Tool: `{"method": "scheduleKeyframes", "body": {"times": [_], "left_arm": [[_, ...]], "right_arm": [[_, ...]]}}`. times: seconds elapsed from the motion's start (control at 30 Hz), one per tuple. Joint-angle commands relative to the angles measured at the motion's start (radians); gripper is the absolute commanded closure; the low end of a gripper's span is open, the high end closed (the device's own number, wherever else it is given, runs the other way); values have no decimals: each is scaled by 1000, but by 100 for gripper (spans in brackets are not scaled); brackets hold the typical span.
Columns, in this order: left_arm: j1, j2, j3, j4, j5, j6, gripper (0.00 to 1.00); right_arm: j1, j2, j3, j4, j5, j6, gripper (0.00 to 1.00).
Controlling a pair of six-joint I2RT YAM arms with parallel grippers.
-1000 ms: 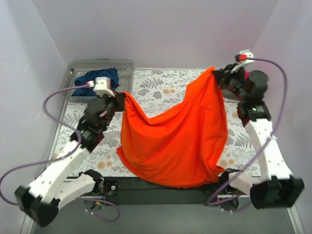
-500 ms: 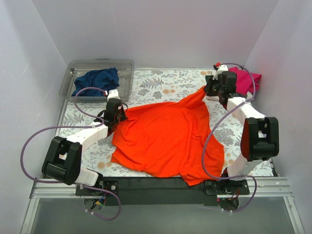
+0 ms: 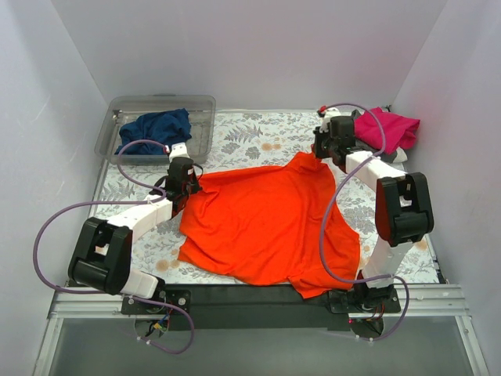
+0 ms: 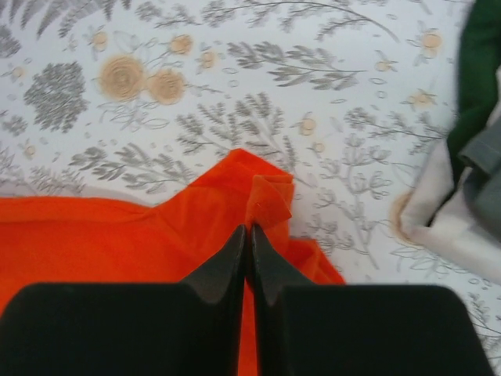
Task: Fold and stack the t-shirts
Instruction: Flatten the tshirt out
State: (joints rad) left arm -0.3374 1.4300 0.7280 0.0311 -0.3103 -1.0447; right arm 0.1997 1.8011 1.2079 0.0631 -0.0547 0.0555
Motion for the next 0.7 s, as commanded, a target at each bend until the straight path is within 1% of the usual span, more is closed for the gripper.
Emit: {"method": "scheduleKeyframes", "body": {"times": [0.0, 0.03, 0.1, 0.13, 0.2, 0.27, 0.3, 0.33, 0.37, 0.4, 0.47, 0.53, 0.57, 0.67], "left_arm": [[5, -52, -2, 15, -41, -6, 100], [5, -60, -6, 23, -41, -9, 100], [5, -78, -7, 29, -32, -12, 100], [6, -83, -4, 29, -26, -14, 90], [6, -91, 2, 29, -13, -15, 71], [5, -101, 1, 29, 2, -17, 59], [5, -108, -2, 27, 5, -17, 55], [3, -124, -6, 30, 5, -20, 49], [5, -134, -10, 32, 4, -21, 40], [3, -143, -15, 38, 5, -23, 37], [-2, -163, -16, 52, 13, -21, 35], [-18, -169, -12, 62, 23, -20, 34], [-28, -164, -9, 66, 36, -18, 34], [-83, -126, 1, 87, 69, -26, 33]], "right_arm": [[84, -54, -11, -9, 47, -54, 99], [121, -60, -28, -11, 46, -54, 99], [156, -63, -69, -32, 30, -111, 99], [187, -54, -80, -42, 29, -126, 99], [205, -40, -90, -97, 10, -131, 99], [210, -51, -108, -109, -5, -108, 98], [210, -65, -128, -108, -16, -103, 91], [210, -104, -134, -108, -20, -94, 87], [210, -127, -139, -106, -20, -91, 77], [210, -152, -142, -106, -19, -89, 73], [210, -227, -140, -108, -10, -80, 63], [207, -291, -136, -106, 10, -68, 58], [205, -307, -133, -105, 16, -65, 54], [175, -325, -114, -101, 50, -34, 46]]}}
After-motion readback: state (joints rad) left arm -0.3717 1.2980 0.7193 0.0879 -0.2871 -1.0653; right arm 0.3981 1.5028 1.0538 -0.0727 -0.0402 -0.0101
